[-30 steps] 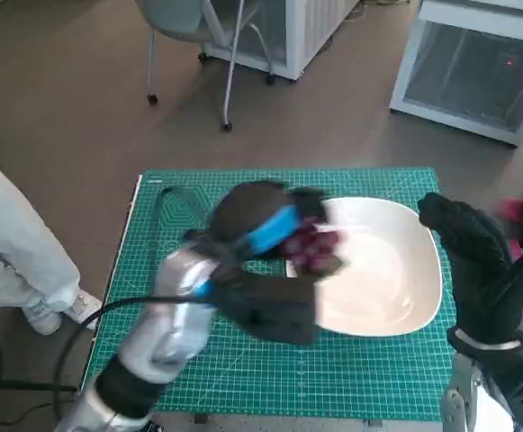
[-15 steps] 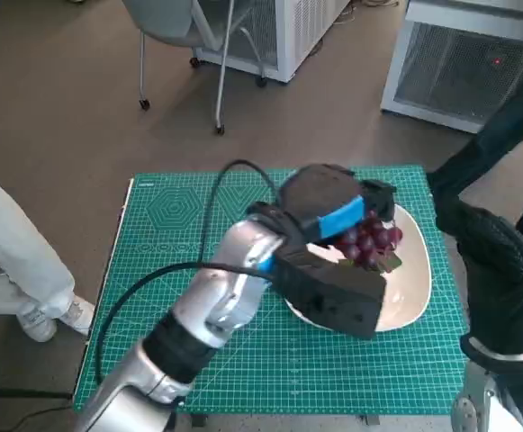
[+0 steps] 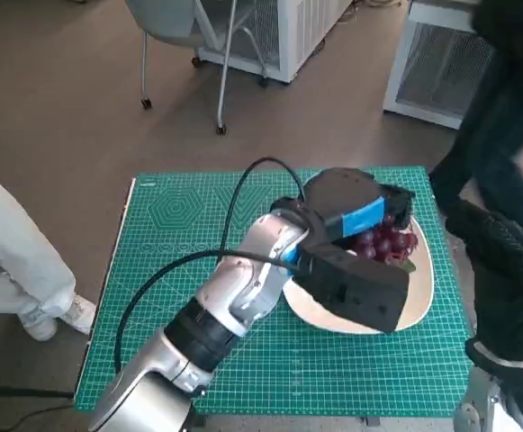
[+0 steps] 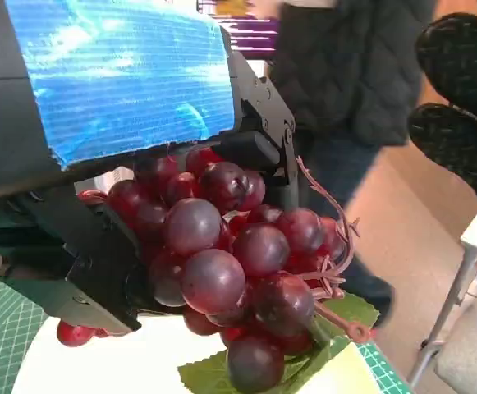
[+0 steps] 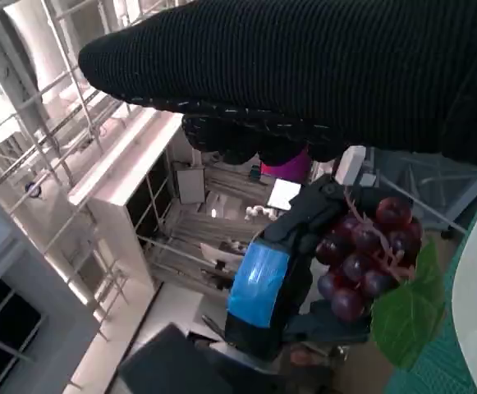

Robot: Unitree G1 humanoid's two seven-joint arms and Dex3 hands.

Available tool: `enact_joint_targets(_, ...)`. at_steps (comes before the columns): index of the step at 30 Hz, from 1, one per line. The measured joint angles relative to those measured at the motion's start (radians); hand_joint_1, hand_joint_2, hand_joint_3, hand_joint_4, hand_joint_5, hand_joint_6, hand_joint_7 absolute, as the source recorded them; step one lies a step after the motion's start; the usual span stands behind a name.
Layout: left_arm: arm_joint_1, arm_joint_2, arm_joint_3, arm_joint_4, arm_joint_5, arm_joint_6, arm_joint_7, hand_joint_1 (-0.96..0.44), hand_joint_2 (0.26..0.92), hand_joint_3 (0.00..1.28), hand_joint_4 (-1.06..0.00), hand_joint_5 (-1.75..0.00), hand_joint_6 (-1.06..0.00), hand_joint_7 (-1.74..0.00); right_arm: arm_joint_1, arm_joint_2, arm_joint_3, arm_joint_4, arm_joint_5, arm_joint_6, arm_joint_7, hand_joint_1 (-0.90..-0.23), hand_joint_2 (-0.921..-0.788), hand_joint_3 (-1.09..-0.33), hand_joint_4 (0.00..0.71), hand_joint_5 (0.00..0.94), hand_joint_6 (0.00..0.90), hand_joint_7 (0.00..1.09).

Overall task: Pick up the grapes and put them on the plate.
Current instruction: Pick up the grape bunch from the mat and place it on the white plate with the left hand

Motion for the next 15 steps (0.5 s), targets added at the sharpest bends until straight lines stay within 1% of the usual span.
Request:
enact_joint_targets(3, -0.002, -0.001, 0.000, 0.014, -0.002, -0.004, 0.000, 0.00, 0.917, 0.23, -0.48, -1.57, -0.53, -1.09, 0.002, 0.001, 0.000, -0.004, 0.000, 0.000, -0.005, -0.480, -0.921, -0.531, 0.471, 0.000, 0.198, 0.57)
enact_joint_targets(6, -0.002, -0.002, 0.000, 0.025, -0.006, -0.006, 0.000, 0.00, 0.916, 0.22, -0.48, -1.56, -0.55, -1.08, 0.004, 0.001, 0.001, -0.008, 0.000, 0.000, -0.009, -0.480, -0.921, -0.529, 0.470, 0.000, 0.197, 0.57)
enact_joint_targets(10, -0.004, -0.002, 0.002, 0.047, -0.025, -0.012, -0.008, 0.00, 0.907, 0.20, -0.50, -1.54, -0.61, -1.01, 0.004, 0.001, 0.002, -0.011, 0.000, 0.000, -0.011, -0.481, -0.921, -0.528, 0.469, 0.000, 0.193, 0.57)
enact_joint_targets(12, -0.006, -0.003, 0.006, 0.064, -0.044, -0.019, -0.022, 0.00, 0.913, 0.17, -0.53, -1.46, -0.63, -1.04, 0.005, 0.001, 0.003, -0.012, 0.000, 0.000, -0.011, -0.481, -0.921, -0.527, 0.469, 0.000, 0.191, 0.57)
enact_joint_targets(13, -0.008, -0.004, 0.009, 0.075, -0.056, -0.025, -0.031, 0.02, 0.915, 0.15, -0.54, -1.42, -0.61, -1.05, 0.005, 0.001, 0.003, -0.013, 0.000, 0.000, -0.011, -0.481, -0.921, -0.527, 0.469, 0.000, 0.191, 0.57)
enact_joint_targets(14, -0.011, -0.005, 0.012, 0.087, -0.069, -0.031, -0.041, 0.06, 0.916, 0.14, -0.56, -1.37, -0.60, -1.01, 0.005, 0.001, 0.003, -0.013, 0.000, 0.000, -0.011, -0.481, -0.921, -0.527, 0.469, 0.000, 0.190, 0.57)
enact_joint_targets(15, -0.014, -0.008, 0.017, 0.103, -0.084, -0.038, -0.053, 0.12, 0.917, 0.14, -0.57, -1.35, -0.57, -0.88, 0.005, 0.001, 0.003, -0.013, 0.000, 0.000, -0.011, -0.481, -0.921, -0.527, 0.469, 0.000, 0.190, 0.57)
